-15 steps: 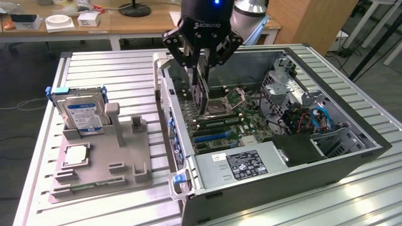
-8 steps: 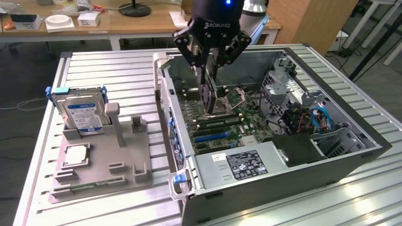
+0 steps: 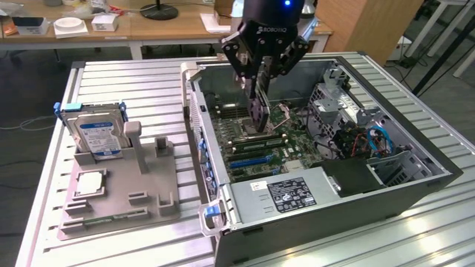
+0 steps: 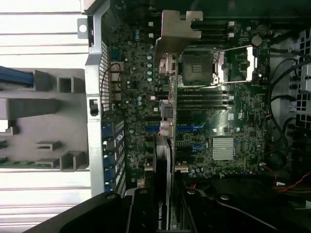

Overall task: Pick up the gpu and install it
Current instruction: 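Pick up the gpu and move the gpu toward the slot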

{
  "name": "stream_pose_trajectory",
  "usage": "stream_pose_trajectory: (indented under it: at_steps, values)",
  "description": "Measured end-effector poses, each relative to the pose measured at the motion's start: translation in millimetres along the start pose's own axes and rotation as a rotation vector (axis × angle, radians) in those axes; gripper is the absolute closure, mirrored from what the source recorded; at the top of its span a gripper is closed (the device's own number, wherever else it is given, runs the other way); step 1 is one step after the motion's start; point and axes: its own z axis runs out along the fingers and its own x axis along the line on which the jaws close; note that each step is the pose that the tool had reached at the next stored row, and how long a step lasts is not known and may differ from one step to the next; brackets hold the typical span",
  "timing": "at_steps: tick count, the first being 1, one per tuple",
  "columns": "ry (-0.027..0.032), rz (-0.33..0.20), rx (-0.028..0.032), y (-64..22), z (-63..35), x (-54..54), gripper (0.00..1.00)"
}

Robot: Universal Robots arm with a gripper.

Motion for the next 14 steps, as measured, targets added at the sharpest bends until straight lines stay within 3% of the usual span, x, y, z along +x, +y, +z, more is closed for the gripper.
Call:
stream_pose_trajectory:
  at_steps: [3, 4, 14]
  values:
    - [0.0000, 0.000, 0.0000, 0.3, 0.0, -7.9, 0.74]
    - [0.0000, -0.001, 0.0000, 0.7, 0.0, -17.2, 0.74]
    - [0.0000, -0.002, 0.0000, 1.4, 0.0, -36.9, 0.74]
